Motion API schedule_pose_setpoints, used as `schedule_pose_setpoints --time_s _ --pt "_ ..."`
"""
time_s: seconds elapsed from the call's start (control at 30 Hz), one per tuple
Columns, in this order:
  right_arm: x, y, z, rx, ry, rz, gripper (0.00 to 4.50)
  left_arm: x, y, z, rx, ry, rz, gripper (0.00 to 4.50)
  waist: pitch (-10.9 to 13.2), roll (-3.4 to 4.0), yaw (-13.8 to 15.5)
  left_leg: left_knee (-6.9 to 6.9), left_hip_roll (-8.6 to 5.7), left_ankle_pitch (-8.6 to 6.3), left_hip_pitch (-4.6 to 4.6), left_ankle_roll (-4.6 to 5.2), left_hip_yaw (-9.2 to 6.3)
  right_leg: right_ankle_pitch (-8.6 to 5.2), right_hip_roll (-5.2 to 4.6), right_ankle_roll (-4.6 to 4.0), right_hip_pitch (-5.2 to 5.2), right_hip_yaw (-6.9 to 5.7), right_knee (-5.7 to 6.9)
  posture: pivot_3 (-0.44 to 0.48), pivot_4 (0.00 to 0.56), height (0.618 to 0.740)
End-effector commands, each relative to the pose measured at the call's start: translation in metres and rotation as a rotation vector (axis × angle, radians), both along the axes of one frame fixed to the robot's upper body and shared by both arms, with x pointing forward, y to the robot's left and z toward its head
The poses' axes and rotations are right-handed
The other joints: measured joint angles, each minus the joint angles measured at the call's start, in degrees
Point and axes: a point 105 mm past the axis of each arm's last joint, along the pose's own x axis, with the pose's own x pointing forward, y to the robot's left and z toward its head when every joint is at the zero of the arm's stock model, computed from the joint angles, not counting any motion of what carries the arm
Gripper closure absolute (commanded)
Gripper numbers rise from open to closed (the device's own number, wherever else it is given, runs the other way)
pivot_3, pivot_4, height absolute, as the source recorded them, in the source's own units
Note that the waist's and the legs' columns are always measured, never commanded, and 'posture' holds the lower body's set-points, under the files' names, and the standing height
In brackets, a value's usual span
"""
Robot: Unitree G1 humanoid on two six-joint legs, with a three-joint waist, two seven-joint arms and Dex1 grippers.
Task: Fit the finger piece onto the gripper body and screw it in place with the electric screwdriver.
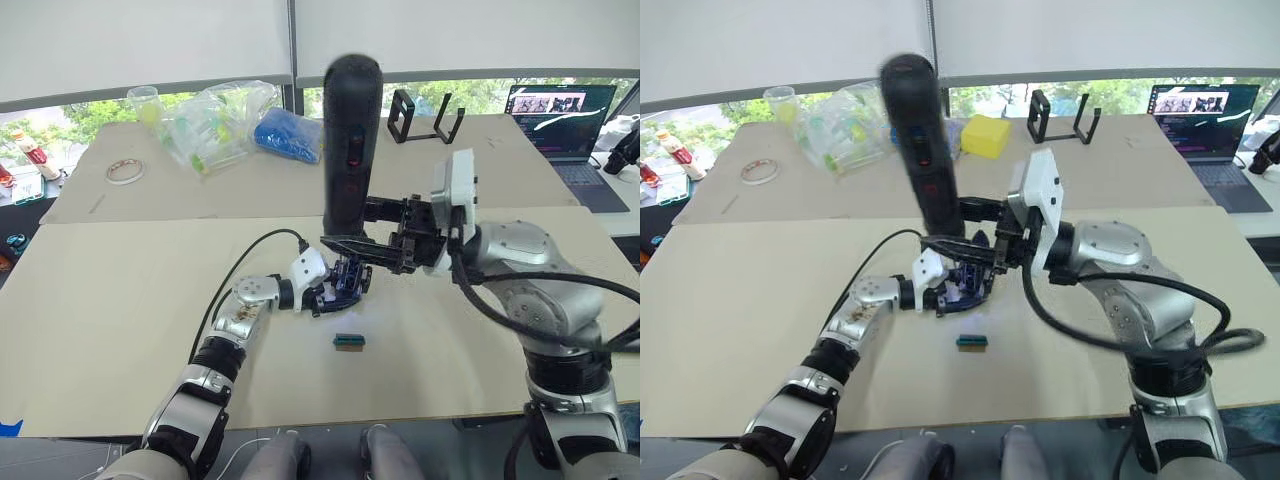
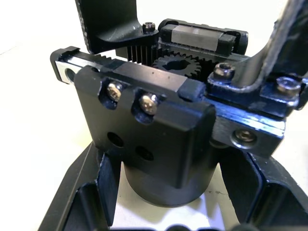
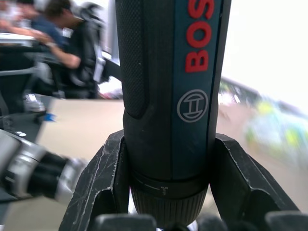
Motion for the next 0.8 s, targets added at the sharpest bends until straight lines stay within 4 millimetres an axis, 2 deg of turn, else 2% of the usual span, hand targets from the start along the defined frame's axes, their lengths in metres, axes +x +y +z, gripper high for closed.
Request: schedule_pose_setpoints --time_s 0.03,0.17,0.23,0.3,0.37,0.4,0.53,0.63,0.7,0.8 --pt "0.006 -0.010 0.013 0.048 -0.012 -0.044 2.59 -0.001 0.000 -0.005 0.024 0.014 -0.005 2.05 0.0 -0.02 0.1 0.00 0.00 0.00 0.03 0.00 0.00 0.00 0.01 0.00 0.04 0.01 0.00 0.000 0.150 0.740" --pt "0.021 -0.020 0.017 0.092 0.095 -0.091 2.59 0.000 0.001 -0.005 0.024 0.017 -0.003 2.05 0.0 -0.02 0.1 0.00 0.01 0.00 0.05 0.00 0.00 0.00 0.04 0.00 0.05 0.05 0.01 0.000 0.150 0.740" --pt "0.014 -0.020 0.021 0.098 0.129 -0.048 2.59 0.001 0.002 -0.005 0.025 0.024 0.005 2.05 0.0 -0.01 0.1 -0.02 0.00 0.00 0.03 0.00 0.00 0.00 -0.02 0.00 0.01 0.07 0.01 0.000 0.150 0.740" --pt "0.003 -0.019 0.024 0.090 0.152 -0.002 2.59 0.000 0.006 -0.003 0.019 0.032 0.004 1.02 0.0 -0.01 0.0 -0.04 0.00 0.00 0.02 0.00 0.00 0.00 -0.02 0.00 -0.01 0.08 0.01 0.000 0.150 0.740" --pt "-0.004 -0.020 0.024 0.083 0.171 0.020 2.59 -0.001 0.010 -0.001 0.020 0.038 -0.002 0.21 0.0 -0.01 -0.3 -0.04 0.02 0.00 -0.04 0.00 0.00 0.00 -0.03 0.00 -0.06 0.08 0.00 0.000 0.150 0.740" --pt "-0.005 -0.021 0.025 0.081 0.182 0.022 2.59 -0.002 0.013 0.000 0.024 0.038 -0.003 0.01 0.0 -0.01 -0.4 -0.04 0.02 0.00 -0.02 0.00 0.00 0.00 -0.03 0.00 -0.05 0.09 0.01 0.000 0.150 0.740" --pt "-0.005 -0.034 0.032 0.113 0.255 -0.012 2.59 -0.008 0.027 0.004 0.033 0.047 -0.020 0.00 0.0 -0.01 -0.5 -0.05 0.03 0.00 -0.02 0.00 0.00 0.00 -0.04 0.00 -0.04 0.14 0.01 0.000 0.150 0.740" --pt "-0.001 -0.058 0.036 0.147 0.425 -0.074 2.59 -0.018 0.045 0.012 0.053 0.059 -0.052 0.00 0.0 -0.01 -0.4 -0.05 0.03 0.00 -0.03 0.00 0.00 0.00 -0.06 0.00 -0.04 0.15 0.00 0.000 0.150 0.740" --pt "-0.002 -0.074 0.027 0.117 0.567 -0.118 2.59 -0.027 0.055 0.016 0.073 0.069 -0.088 0.00 0.0 0.01 0.0 -0.05 0.02 0.00 -0.07 0.00 0.00 0.00 -0.08 0.00 -0.06 0.15 -0.01 0.000 0.150 0.740" --pt "-0.007 -0.111 -0.011 0.009 0.848 -0.235 2.59 -0.045 0.072 0.027 0.126 0.082 -0.155 0.00 0.0 0.01 0.7 -0.10 0.01 -0.01 -0.05 0.03 -0.04 0.01 -0.12 -0.02 0.01 0.13 -0.12 0.000 0.150 0.740"
